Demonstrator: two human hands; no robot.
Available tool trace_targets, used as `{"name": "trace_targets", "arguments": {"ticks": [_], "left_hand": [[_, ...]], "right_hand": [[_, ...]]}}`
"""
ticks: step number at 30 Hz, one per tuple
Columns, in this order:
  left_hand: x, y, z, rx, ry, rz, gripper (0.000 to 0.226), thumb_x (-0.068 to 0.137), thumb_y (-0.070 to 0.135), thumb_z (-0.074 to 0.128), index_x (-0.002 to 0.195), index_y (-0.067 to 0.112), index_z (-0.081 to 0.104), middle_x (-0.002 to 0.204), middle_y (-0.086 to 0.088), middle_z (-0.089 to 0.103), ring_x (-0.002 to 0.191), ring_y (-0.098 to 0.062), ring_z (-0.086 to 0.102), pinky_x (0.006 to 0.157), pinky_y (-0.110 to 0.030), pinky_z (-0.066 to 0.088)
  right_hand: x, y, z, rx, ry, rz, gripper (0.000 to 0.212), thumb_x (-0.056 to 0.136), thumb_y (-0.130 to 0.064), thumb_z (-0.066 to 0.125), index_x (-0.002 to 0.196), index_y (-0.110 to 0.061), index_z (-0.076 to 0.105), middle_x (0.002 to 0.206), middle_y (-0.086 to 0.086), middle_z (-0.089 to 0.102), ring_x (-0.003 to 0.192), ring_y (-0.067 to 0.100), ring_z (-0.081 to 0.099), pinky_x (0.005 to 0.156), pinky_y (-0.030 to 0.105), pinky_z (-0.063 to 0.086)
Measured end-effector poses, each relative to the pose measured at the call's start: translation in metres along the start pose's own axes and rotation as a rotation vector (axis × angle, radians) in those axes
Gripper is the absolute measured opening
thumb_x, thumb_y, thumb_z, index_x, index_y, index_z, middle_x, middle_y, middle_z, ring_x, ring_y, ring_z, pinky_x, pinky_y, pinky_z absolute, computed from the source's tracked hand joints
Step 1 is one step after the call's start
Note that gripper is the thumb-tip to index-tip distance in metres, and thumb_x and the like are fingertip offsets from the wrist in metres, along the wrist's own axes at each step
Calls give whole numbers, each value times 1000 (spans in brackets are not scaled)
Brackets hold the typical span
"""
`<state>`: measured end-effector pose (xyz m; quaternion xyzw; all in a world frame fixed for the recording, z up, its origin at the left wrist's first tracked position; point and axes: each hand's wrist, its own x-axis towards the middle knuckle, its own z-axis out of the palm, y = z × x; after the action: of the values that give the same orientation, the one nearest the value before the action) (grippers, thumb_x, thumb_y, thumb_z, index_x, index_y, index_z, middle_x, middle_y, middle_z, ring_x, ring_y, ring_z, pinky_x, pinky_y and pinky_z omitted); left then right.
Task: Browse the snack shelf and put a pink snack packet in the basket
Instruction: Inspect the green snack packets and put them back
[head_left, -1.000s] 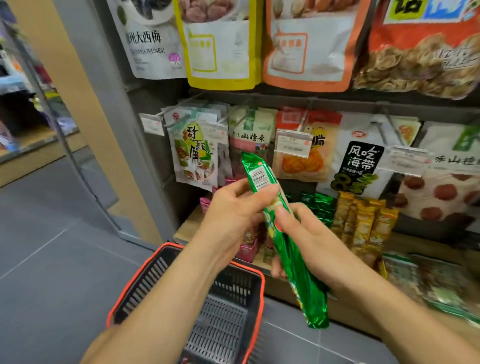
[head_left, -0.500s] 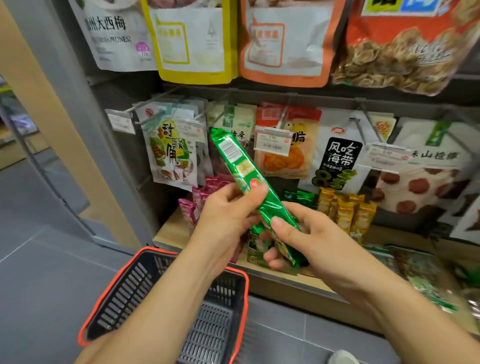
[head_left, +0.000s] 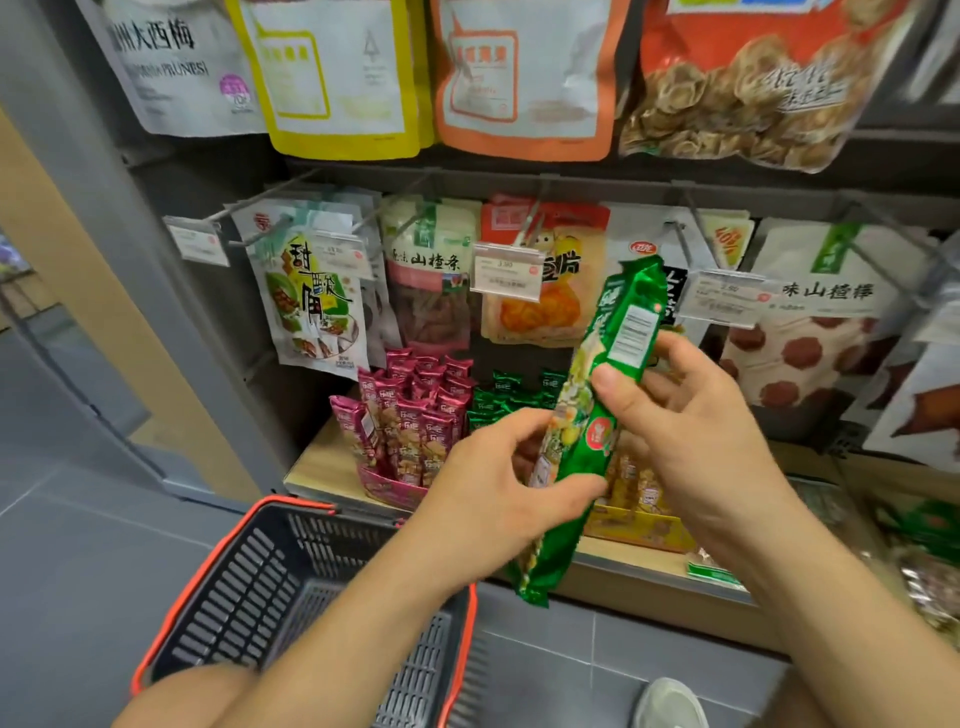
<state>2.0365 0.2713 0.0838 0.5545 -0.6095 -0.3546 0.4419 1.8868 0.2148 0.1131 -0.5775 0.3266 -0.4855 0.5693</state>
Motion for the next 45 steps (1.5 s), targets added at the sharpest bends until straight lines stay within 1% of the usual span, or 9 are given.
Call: {"name": "trace_targets", "arguments": {"ticks": [4, 10, 18, 22, 27, 31, 39, 42, 45], "left_hand": [[1, 1, 2, -12, -108, -54, 31, 67, 35, 81, 96, 28, 71, 87, 8, 74, 77, -15, 66, 77, -34, 55], [2, 1, -2, 3, -267, -71, 32, 73, 17, 82, 103, 20, 70, 89, 8, 74, 79, -4, 66, 74, -21, 54], [5, -16, -22, 439, 51, 89, 57, 59, 36, 88, 113, 32, 68, 101, 18, 69, 97, 2, 61, 88, -23, 49], [9, -13, -38, -28, 17, -144, 63, 40, 39, 95, 97, 48, 71, 96, 9, 74, 82, -6, 69, 69, -25, 57], [11, -11, -40, -346, 91, -173, 48, 54, 29, 88, 100, 22, 76, 80, -5, 75, 49, -8, 51, 41, -14, 40], [10, -8, -37, -478, 126, -173, 37, 57, 37, 77, 93, 27, 79, 76, -3, 73, 38, -2, 38, 35, -10, 29], [-3, -4, -33, -384, 194, -130, 29, 66, 42, 69, 90, 28, 80, 73, -3, 70, 43, -3, 38, 39, -15, 24], [-3, -8, -31, -174, 228, -82, 15, 81, 31, 67, 88, 37, 79, 72, -6, 70, 45, -9, 43, 43, -19, 33], [4, -20, -23, 109, 226, -66, 30, 88, 11, 67, 86, 40, 77, 72, -10, 73, 44, -16, 51, 49, -23, 40]], "right_hand": [[2, -10, -17, 114, 158, -78, 39, 72, -25, 68, 109, -18, 57, 90, -6, 75, 81, 7, 70, 65, 23, 57], [-1, -14, -31, 158, 212, -70, 32, 84, -14, 63, 115, -12, 53, 88, -6, 72, 80, 7, 67, 63, 25, 56], [1, -15, -53, 198, 179, 114, 27, 85, -39, 65, 102, -20, 62, 89, -1, 71, 83, 13, 69, 65, 36, 57], [0, -14, -65, 216, 204, 161, 22, 84, -27, 65, 99, -12, 66, 88, 5, 75, 76, 16, 72, 58, 26, 56], [-2, -15, -76, 344, 149, 214, 30, 75, -15, 65, 103, -4, 65, 90, 13, 75, 76, 20, 74, 63, 28, 58], [-2, -14, -83, 388, 146, 268, 33, 74, -10, 63, 107, -3, 63, 96, 17, 74, 87, 26, 73, 63, 30, 59], [-10, -16, -92, 300, 90, 284, 37, 73, -8, 64, 110, -9, 68, 89, 12, 75, 80, 19, 74, 66, 30, 60], [-13, -13, -95, 155, 130, 248, 24, 72, -5, 68, 91, -19, 70, 103, 18, 69, 88, 28, 73, 63, 32, 60], [-13, -10, -97, 26, 151, 180, 21, 78, -3, 70, 79, -23, 64, 96, 15, 69, 87, 30, 73, 63, 35, 60]]}}
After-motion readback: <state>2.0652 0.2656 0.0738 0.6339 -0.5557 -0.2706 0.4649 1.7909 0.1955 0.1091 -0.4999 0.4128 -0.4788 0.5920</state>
